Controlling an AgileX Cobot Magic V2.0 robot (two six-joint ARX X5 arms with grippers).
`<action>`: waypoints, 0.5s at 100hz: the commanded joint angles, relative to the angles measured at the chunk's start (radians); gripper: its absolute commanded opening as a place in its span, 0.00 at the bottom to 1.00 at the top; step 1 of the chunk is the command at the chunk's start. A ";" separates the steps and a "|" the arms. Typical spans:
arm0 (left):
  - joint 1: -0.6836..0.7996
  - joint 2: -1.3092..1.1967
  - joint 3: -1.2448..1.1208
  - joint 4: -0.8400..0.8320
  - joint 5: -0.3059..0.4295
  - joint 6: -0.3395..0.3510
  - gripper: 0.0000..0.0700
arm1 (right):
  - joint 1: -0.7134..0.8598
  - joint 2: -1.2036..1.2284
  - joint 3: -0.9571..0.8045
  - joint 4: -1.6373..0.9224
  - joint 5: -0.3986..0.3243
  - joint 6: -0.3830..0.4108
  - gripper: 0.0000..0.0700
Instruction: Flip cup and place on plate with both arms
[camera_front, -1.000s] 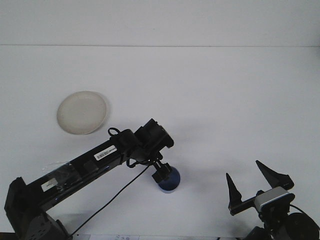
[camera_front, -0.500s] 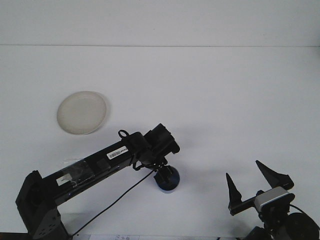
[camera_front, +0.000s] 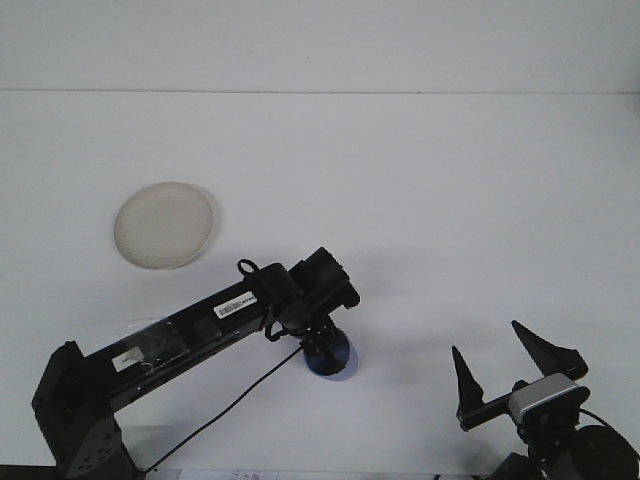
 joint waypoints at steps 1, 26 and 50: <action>0.018 -0.018 0.034 -0.018 0.002 0.010 0.01 | 0.008 -0.001 0.005 0.006 0.001 0.007 0.95; 0.219 -0.161 0.108 -0.103 -0.054 0.025 0.01 | 0.008 -0.001 0.005 0.006 0.001 0.007 0.95; 0.514 -0.209 0.249 -0.186 -0.175 0.023 0.01 | 0.008 -0.001 0.005 0.006 0.001 0.007 0.95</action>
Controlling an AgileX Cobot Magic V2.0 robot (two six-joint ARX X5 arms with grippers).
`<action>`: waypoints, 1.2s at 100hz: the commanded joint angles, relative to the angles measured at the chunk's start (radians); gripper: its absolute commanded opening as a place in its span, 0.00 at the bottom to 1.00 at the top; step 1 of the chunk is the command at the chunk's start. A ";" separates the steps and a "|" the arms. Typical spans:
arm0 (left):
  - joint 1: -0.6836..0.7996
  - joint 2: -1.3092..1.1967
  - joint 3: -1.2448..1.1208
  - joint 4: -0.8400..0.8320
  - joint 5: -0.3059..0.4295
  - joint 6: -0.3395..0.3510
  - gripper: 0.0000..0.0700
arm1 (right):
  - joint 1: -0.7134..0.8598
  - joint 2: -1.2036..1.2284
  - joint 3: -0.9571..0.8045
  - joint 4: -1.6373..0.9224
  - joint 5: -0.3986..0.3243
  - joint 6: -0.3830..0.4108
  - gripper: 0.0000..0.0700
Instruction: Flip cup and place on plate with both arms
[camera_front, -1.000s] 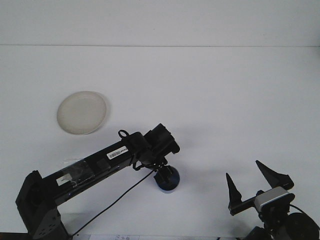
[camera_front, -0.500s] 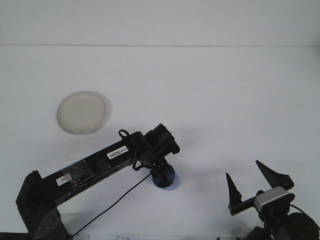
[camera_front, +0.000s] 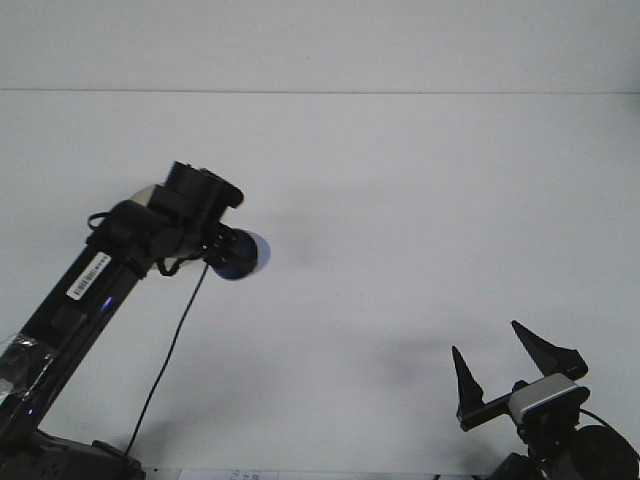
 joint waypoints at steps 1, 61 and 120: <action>0.070 0.023 0.048 -0.003 -0.006 0.001 0.01 | 0.008 -0.001 0.005 0.007 0.001 0.007 0.95; 0.468 0.314 0.099 0.145 -0.006 -0.051 0.01 | 0.008 -0.001 0.003 0.007 0.001 0.007 0.95; 0.470 0.422 0.100 0.162 -0.006 -0.058 0.11 | 0.008 -0.001 0.003 0.007 0.001 0.008 0.95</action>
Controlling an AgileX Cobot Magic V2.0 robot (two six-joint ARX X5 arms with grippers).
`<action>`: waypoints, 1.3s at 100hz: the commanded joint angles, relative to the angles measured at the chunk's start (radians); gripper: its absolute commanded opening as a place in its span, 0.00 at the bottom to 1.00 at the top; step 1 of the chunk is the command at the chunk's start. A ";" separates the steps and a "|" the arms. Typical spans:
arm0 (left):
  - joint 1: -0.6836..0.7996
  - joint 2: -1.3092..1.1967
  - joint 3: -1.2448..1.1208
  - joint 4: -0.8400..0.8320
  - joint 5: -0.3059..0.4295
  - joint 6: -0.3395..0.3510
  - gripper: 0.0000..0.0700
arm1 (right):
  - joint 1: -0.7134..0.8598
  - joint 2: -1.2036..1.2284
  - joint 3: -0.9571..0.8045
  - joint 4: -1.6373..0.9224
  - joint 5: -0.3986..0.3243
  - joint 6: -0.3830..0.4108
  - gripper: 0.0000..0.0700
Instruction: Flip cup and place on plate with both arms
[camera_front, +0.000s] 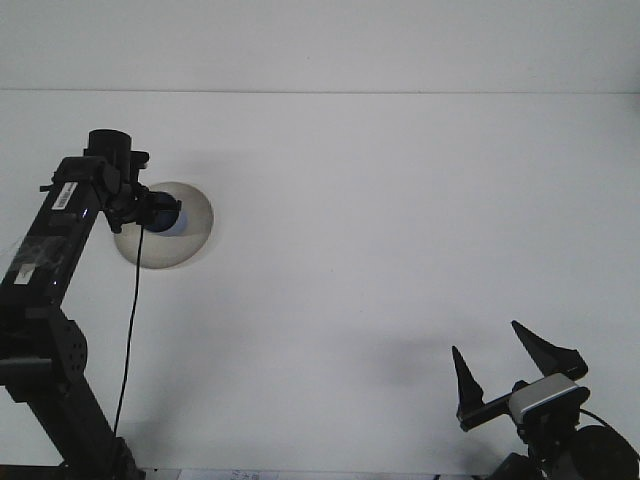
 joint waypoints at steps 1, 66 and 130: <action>0.001 0.027 0.024 0.010 0.000 -0.017 0.14 | 0.008 -0.001 0.003 0.007 0.001 0.008 0.95; 0.001 -0.026 0.282 -0.164 0.001 -0.066 0.62 | 0.008 -0.001 0.003 0.007 0.001 0.007 0.95; -0.108 -1.019 -0.319 0.136 0.032 -0.185 0.62 | 0.008 -0.001 0.003 0.011 0.000 0.007 0.95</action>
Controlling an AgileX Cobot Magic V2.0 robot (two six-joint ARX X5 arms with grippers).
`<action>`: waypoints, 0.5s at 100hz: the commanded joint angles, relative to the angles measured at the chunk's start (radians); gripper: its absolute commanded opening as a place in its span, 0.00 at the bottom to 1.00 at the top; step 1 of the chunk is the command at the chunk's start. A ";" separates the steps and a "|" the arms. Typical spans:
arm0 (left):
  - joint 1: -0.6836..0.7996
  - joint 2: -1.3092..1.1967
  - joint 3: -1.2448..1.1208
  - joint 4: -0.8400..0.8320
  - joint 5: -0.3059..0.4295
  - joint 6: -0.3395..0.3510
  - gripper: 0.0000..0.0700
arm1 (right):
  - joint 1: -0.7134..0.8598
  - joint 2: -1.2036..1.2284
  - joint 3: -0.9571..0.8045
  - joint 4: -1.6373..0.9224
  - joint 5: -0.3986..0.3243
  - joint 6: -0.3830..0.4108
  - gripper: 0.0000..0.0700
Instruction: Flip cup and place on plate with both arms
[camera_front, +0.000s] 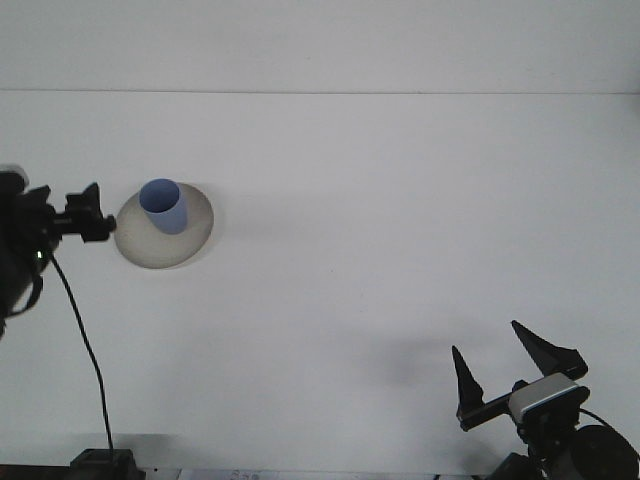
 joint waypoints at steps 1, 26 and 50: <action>-0.036 -0.119 -0.157 0.062 0.023 -0.026 0.62 | 0.008 -0.001 0.003 0.010 0.000 0.007 0.95; -0.167 -0.540 -0.670 0.217 0.190 -0.180 0.62 | 0.008 -0.001 0.003 0.027 0.000 0.008 0.95; -0.174 -0.725 -0.874 0.275 0.190 -0.190 0.59 | 0.008 -0.001 0.003 0.022 0.000 0.008 0.86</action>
